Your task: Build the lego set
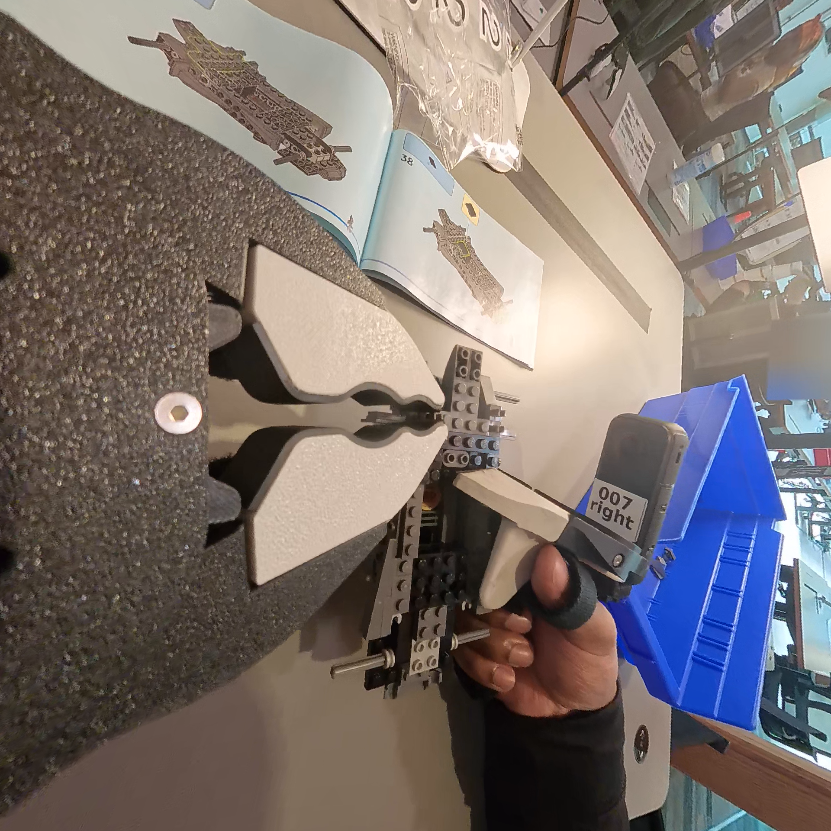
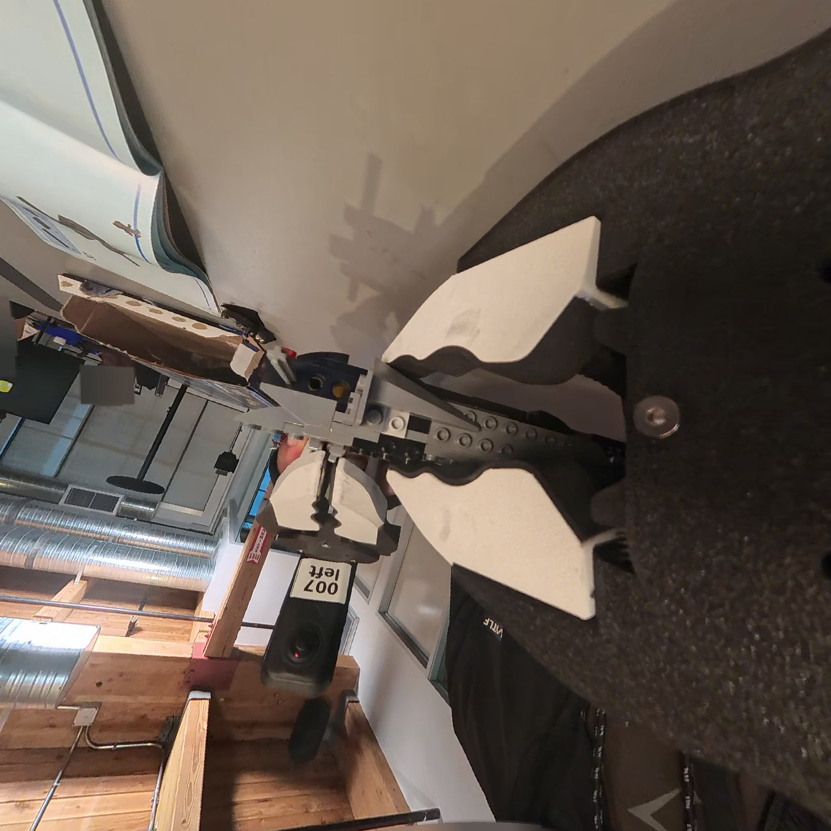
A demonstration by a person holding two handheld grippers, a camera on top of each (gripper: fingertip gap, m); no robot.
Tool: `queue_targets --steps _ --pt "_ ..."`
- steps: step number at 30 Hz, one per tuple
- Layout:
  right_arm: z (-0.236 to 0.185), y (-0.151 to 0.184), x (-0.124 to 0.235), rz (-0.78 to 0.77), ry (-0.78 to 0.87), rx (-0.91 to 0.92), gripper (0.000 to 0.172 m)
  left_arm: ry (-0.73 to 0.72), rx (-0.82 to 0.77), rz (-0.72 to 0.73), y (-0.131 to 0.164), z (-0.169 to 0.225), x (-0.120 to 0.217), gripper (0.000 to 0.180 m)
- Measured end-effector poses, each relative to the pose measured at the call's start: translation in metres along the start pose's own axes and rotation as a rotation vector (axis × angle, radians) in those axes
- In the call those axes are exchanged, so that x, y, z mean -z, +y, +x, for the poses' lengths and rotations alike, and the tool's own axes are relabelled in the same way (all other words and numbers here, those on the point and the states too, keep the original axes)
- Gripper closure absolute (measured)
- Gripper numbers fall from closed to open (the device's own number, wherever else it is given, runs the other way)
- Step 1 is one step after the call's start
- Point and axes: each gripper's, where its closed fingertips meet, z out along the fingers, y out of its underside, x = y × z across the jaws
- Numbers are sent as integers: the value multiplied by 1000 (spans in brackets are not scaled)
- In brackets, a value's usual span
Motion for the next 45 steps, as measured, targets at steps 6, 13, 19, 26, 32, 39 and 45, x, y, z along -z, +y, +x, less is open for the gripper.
queue_targets --steps 6,13,19,26,32,39,45 --pt "0 0 0 2 -2 -5 135 -10 -30 -15 1 0 0 178" --pt "1 -1 1 10 -1 -9 136 6 -29 -16 2 2 0 178" --pt "2 -1 1 9 2 -9 136 8 -36 -28 4 3 -1 178" --pt "2 -1 1 9 3 -5 135 10 -30 -26 4 3 -1 178" --pt "2 -1 1 13 8 -1 136 5 -37 -37 4 3 -1 178" --pt "1 -4 3 31 1 -5 136 18 -1 0 -1 3 1 174" --pt "2 -4 2 32 0 -5 136 21 14 7 -1 2 2 176"
